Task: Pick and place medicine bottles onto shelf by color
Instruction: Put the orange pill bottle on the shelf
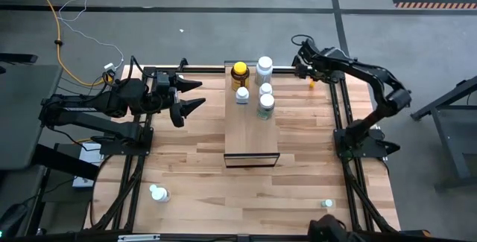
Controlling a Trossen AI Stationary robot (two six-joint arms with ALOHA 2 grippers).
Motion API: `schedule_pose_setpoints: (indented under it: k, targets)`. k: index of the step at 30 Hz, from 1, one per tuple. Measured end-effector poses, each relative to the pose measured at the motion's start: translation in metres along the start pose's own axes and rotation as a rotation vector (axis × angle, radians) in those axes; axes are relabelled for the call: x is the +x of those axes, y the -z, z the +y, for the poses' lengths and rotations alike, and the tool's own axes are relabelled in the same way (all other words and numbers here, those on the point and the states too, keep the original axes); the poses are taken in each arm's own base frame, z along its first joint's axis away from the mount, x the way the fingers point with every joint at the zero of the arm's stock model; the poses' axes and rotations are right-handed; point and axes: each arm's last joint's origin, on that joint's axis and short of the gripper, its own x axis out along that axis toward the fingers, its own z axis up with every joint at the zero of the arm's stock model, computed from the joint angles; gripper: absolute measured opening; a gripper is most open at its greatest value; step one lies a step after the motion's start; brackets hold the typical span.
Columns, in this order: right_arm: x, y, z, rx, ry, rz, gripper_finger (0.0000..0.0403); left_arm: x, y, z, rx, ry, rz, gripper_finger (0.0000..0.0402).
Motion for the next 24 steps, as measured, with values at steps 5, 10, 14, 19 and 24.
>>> schedule_pose_setpoints:
  k: [5,10,14,19,24]
  targets:
    - [0.017,-0.009,-0.005,0.105,0.029,0.049,0.0326,0.000,0.000,0.000,0.000,0.000,0.000,0.0321]
    - [0.032,-0.014,-0.005,0.155,0.051,0.068,0.0326,0.000,0.000,0.000,0.000,0.000,0.000,0.0321]
    - [0.044,-0.016,-0.004,0.176,0.068,0.091,0.0326,0.000,0.000,0.000,0.007,0.000,0.000,0.0321]
    - [0.057,-0.018,-0.005,0.201,0.070,0.133,0.0326,0.000,0.000,0.001,0.034,-0.025,-0.006,0.0321]
    - [0.060,-0.022,-0.008,0.217,0.074,0.146,0.0303,0.000,0.000,0.002,0.034,-0.055,-0.014,0.0321]
